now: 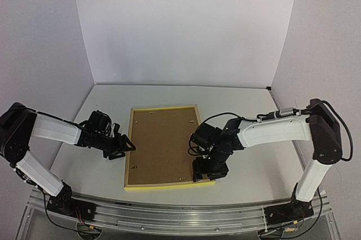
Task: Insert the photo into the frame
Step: Adjust the photo frame at the center of the board.
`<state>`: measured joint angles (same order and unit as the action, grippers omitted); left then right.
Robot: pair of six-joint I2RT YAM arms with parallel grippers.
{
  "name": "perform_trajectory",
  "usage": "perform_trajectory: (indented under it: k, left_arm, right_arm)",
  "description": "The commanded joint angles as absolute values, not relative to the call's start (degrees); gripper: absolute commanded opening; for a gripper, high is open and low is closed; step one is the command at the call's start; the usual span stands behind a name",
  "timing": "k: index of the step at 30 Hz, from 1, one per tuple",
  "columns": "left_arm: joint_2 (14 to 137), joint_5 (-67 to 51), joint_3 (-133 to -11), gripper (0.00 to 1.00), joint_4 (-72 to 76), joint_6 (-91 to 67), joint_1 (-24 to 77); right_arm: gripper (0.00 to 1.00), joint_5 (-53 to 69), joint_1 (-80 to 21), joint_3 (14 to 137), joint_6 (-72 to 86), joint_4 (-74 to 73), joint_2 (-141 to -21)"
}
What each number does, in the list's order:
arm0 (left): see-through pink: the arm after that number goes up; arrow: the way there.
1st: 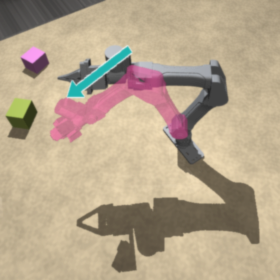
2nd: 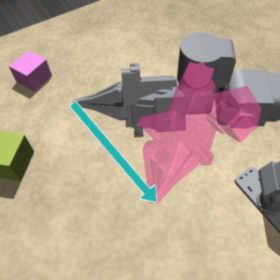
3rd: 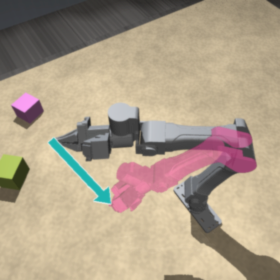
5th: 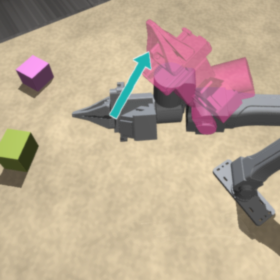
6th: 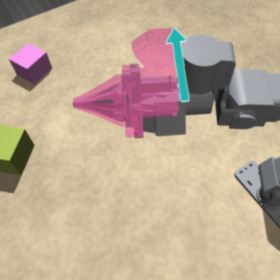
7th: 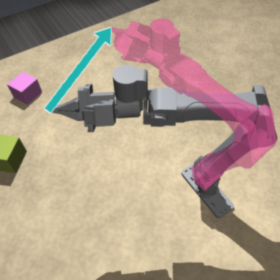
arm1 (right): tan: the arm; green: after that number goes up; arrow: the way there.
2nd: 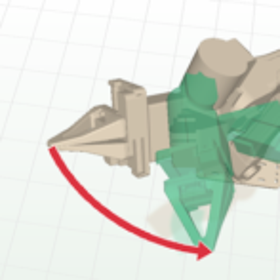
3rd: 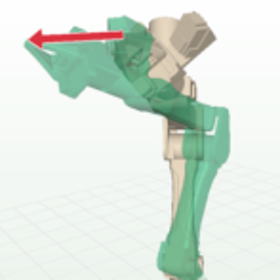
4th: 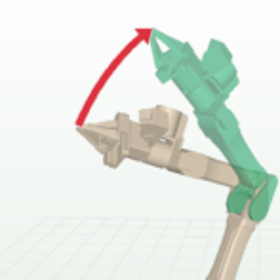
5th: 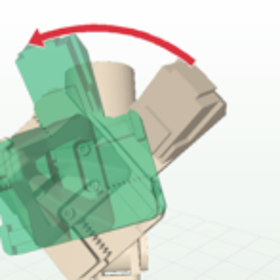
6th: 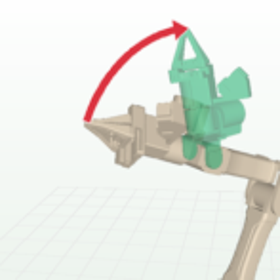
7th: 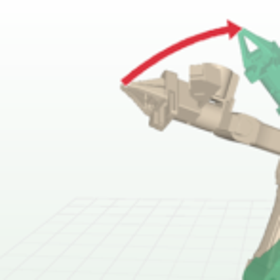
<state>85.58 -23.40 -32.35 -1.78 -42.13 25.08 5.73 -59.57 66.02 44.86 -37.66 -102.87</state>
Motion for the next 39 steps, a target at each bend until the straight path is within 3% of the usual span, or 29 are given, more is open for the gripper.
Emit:
perform_trajectory:
  k: [1, 8, 20, 39]
  left_arm:
    - [87.16, -23.46, -31.2, 0.65, -1.71, -42.58, 25.22]
    - [87.93, -24.11, -31.64, 0.65, -1.79, -42.45, 25.22]
    - [88.07, -25.11, -30.94, 0.63, -1.45, -42.54, 25.22]
    - [86.58, -28.28, -28.53, 0.5, -0.44, -43.56, 25.23]
  right_arm:
    - [0.65, 4.72, -59.82, 66.66, 45.19, -37.45, -103.37]
    - [0.64, 2.24, -59.84, 65.63, 45.65, -36.7, -103.5]
    - [0.64, 0.0, -60.07, 58.56, 45.34, -19.96, -103.77]
    - [0.65, -12.77, -60.38, 64.53, 41.77, -12.59, -108.94]
